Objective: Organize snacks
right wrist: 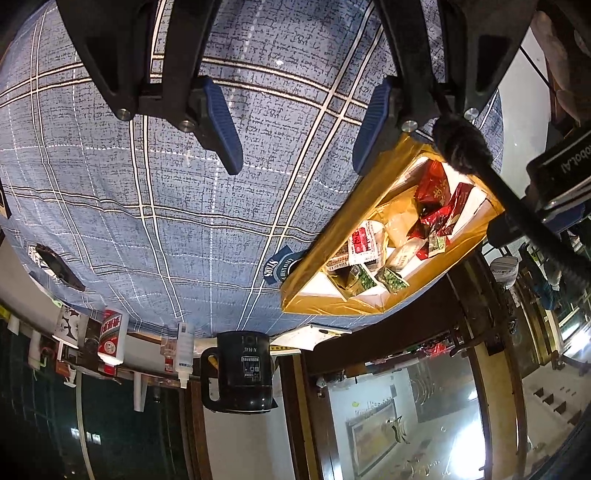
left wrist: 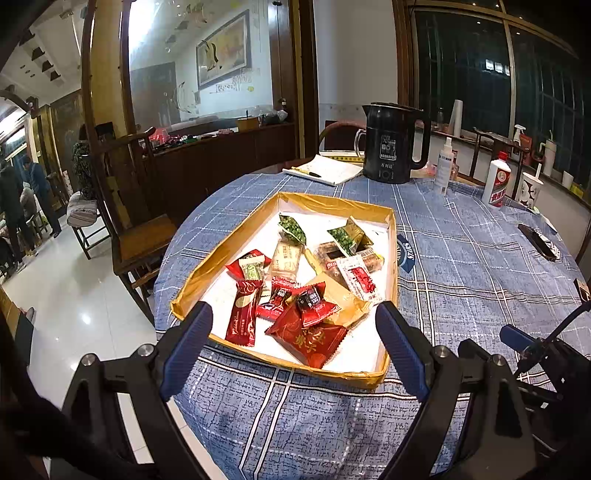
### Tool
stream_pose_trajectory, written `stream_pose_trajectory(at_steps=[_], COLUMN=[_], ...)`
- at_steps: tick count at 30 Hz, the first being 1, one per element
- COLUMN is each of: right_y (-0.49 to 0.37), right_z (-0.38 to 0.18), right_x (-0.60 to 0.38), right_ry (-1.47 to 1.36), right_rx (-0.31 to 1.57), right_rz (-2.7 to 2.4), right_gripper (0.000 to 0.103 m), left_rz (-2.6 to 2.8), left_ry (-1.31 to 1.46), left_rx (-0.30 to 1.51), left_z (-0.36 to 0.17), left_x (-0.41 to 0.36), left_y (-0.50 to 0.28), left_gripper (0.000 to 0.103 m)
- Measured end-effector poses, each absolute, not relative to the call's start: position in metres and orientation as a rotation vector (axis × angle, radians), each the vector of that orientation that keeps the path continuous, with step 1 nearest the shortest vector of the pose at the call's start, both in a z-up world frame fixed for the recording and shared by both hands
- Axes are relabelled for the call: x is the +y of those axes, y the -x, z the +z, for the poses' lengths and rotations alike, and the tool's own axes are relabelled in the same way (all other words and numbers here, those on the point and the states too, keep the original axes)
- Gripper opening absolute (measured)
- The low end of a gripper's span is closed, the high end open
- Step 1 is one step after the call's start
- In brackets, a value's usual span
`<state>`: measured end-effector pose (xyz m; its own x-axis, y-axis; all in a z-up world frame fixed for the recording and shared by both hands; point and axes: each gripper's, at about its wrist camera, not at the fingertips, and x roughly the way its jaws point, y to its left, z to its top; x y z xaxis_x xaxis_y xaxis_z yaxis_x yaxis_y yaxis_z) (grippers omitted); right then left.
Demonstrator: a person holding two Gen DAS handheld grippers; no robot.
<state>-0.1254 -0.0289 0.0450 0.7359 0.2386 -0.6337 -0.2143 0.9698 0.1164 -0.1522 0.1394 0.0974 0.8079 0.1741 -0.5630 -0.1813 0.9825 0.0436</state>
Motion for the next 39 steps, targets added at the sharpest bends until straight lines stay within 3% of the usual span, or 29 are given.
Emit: stream_pose_trajectory(at_steps=[21,32,35,39], right_y=[0.126,0.138,0.148,0.158], right_z=[0.043,0.054,0.06,0.066], right_x=[-0.028,-0.021,-0.015,-0.006], right_ry=[-0.031,-0.015,0.009,0.045], right_rx=[0.705,0.631,0.588,0.551], right_rz=[0.25,0.299,0.32,0.347], right_gripper=[0.062,0.063,0.067,0.075], left_rz=[0.193,0.312,0.31,0.287], left_ry=[0.011,0.053,0.111,0.129], left_rx=[0.584,0.226,0.156,0.255], left_z=[0.096,0.139,0.142,0.14], left_x=[0.139,0.147,0.155,0.162], left_y=[0.153,0.215,0.229,0.216], left_gripper=[0.09,0.091,0.094,0.095])
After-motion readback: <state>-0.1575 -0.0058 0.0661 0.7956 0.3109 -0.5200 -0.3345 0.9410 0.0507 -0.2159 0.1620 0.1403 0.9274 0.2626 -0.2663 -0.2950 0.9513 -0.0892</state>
